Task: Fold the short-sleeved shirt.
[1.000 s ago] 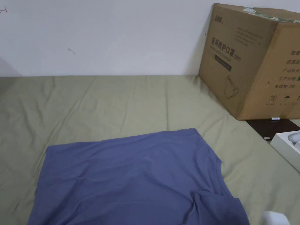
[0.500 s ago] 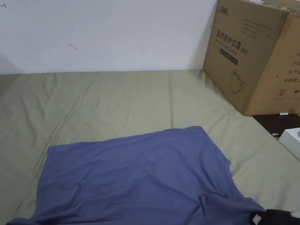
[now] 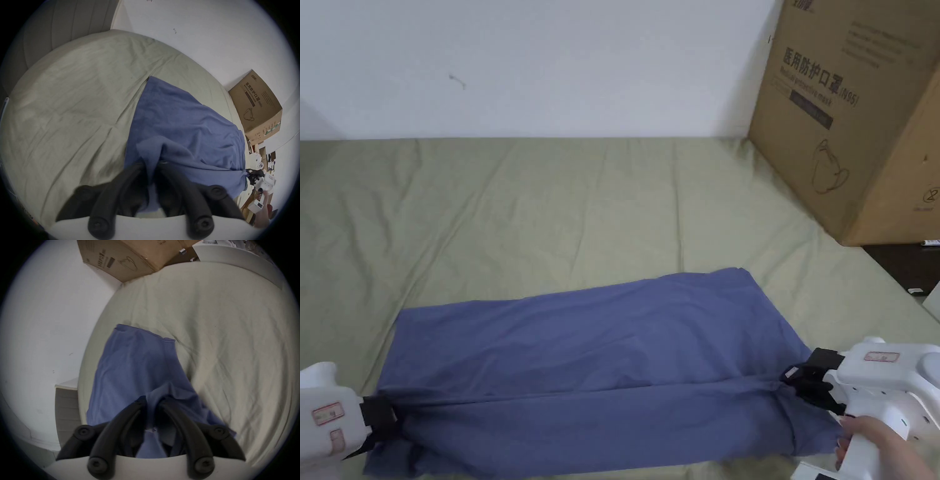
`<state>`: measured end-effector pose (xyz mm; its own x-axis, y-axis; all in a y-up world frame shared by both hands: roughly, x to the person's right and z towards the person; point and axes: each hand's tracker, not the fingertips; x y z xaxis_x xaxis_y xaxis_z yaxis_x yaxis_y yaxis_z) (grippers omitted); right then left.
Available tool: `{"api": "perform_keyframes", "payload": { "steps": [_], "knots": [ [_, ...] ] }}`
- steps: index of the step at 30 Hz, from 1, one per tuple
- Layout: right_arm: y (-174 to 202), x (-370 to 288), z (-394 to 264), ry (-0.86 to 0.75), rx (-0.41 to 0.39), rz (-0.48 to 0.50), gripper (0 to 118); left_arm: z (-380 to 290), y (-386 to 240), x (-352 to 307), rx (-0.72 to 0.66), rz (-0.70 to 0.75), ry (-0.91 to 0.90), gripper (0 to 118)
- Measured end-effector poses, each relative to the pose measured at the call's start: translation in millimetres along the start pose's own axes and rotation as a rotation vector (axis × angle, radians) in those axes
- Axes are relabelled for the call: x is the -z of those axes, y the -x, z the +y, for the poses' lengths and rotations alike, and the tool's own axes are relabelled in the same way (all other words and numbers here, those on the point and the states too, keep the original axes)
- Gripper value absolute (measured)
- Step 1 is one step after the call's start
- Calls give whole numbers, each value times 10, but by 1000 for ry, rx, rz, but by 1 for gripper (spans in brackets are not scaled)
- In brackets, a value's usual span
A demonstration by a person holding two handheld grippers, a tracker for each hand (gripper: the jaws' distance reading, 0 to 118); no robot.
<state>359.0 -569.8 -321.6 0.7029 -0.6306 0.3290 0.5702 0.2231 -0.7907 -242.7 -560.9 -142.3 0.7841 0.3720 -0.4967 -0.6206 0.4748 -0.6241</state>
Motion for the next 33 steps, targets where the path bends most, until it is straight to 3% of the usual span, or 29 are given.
{"api": "perform_keyframes", "payload": {
  "steps": [2, 3, 4, 6, 9, 13, 15, 16, 17, 18, 19, 21, 22, 24, 25, 27, 31, 32, 33],
  "knots": [
    [-44, 44, -14, -32, 35, -28, 63, -15, 30, 18, -15, -6, 0, 76],
    [-132, 107, 51, -44, 66, 34, 80, -21, 44, -13, -21, -23, 1, 94],
    [-124, 58, 41, -57, 82, 75, 83, -23, 47, -59, -25, -53, -12, 97],
    [-68, -107, -25, -73, 46, 76, 83, -34, 52, -221, -14, -86, -44, 97],
    [96, -475, -212, -147, -111, 55, 83, -62, 12, -557, -6, -132, -120, 97],
    [351, -1127, -640, -264, -293, 143, 83, -284, -115, -1263, 14, -215, -304, 95],
    [435, -1487, -913, -349, -359, 195, 82, -486, -141, -1665, 61, -211, -434, 81],
    [455, -1613, -1022, -371, -396, 213, 81, -605, -180, -1827, 90, -183, -502, 57],
    [475, -1755, -1155, -409, -445, 233, 72, -744, -222, -1994, 130, -138, -580, 31],
    [489, -1893, -1300, -474, -504, 241, 48, -876, -210, -2130, 177, -102, -646, 5],
    [504, -1981, -1399, -522, -549, 233, 5, -961, -241, -2209, 215, -63, -678, 0],
    [563, -2127, -1638, -636, -646, 114, 1, -1166, -236, -2340, 276, 43, -757, 0],
    [553, -2176, -1704, -660, -652, 106, 1, -1203, -164, -2356, 287, 27, -768, 0],
    [557, -2205, -1725, -584, -648, 199, 1, -1218, -172, -2437, 283, 19, -761, 0],
    [579, -2202, -1735, -571, -660, 180, 1, -1150, -191, -2438, 296, 24, -736, 0],
    [605, -2186, -1718, -556, -718, 126, 1, -861, -196, -2300, 314, 29, -579, 0],
    [600, -2158, -1682, -514, -717, 149, 1, -274, -47, -1485, 194, -47, -15, 1],
    [602, -2136, -1675, -495, -712, 158, 1, -233, 22, -1243, 163, -53, 67, 12],
    [605, -2113, -1674, -480, -712, 161, 1, -216, 61, -1017, 160, -48, 93, 41]
  ]
}}
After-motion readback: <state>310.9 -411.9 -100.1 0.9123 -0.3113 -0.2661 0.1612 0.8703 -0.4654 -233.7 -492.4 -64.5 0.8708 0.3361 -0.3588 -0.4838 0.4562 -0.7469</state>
